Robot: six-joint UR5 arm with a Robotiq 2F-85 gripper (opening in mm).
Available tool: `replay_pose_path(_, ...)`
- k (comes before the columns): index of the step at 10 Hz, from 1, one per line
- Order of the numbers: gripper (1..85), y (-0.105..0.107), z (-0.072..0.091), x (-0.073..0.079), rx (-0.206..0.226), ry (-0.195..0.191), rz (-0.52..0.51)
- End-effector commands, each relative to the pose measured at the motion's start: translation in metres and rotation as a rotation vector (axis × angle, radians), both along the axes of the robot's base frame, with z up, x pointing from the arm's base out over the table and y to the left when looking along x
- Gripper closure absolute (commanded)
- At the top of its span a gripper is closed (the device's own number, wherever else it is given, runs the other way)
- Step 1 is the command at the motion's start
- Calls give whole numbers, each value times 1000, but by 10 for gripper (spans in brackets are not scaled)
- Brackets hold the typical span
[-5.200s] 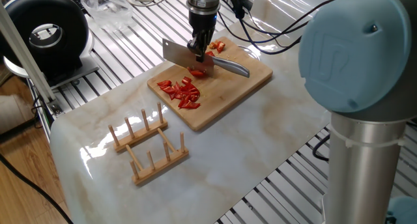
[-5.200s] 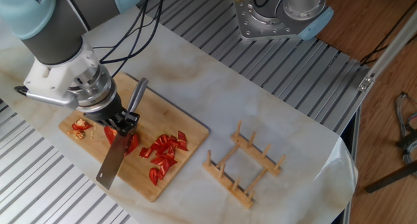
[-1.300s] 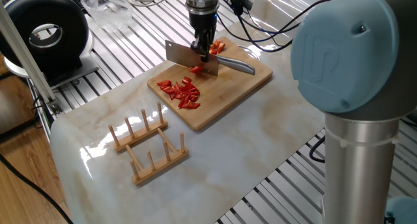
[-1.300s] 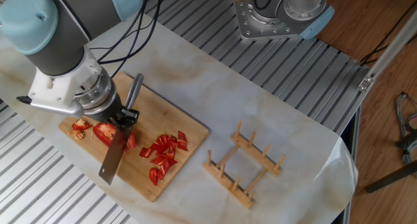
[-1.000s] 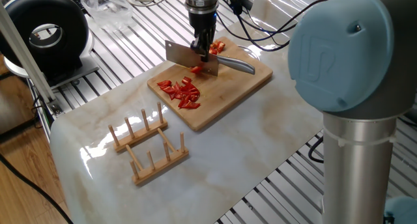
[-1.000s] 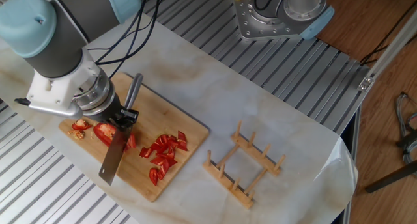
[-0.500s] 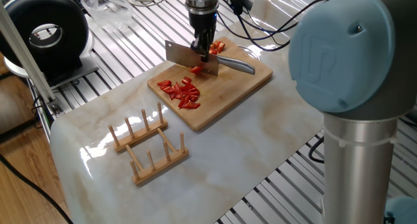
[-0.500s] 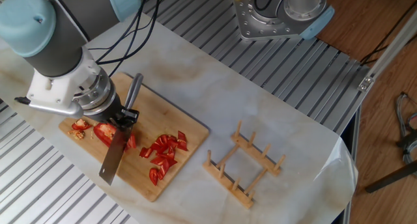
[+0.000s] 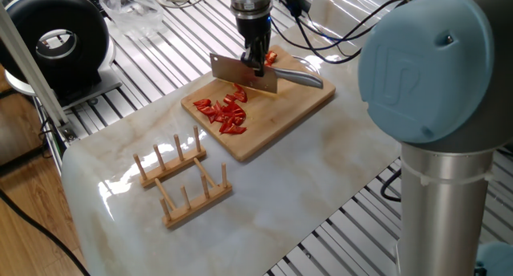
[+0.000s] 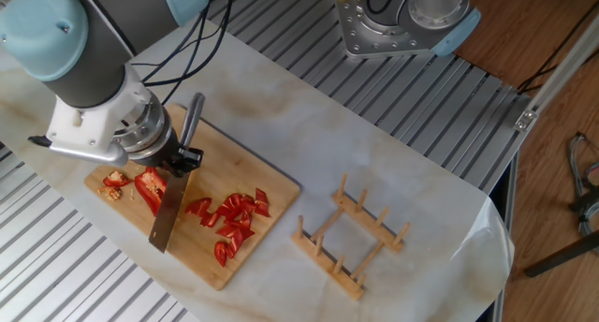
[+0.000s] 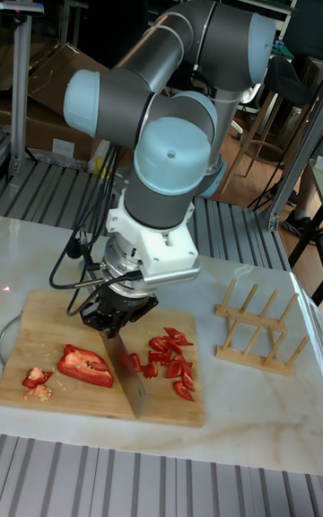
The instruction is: Chop the chili peppers
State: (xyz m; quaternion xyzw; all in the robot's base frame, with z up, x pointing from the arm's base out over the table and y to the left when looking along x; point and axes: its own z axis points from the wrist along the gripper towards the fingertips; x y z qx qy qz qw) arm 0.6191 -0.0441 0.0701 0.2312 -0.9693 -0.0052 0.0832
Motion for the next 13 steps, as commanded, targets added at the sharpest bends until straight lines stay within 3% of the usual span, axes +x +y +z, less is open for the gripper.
replay_pose_path(1,843,3,2,-1,22,-7,-15)
replay_pose_path(5,843,5,30,-16,-36,-48,-80)
replay_pose_path(6,843,14,41,-29,-45,-41,-103)
replay_pose_path(7,843,26,49,-38,-43,-36,-135)
replay_pose_path(9,843,49,55,-48,-2,-37,-201)
replay_pose_path(10,843,54,55,-50,14,-34,-214)
replay_pose_path(12,843,37,51,-41,-34,-59,-191)
replay_pose_path(13,843,34,48,-37,-33,-59,-194)
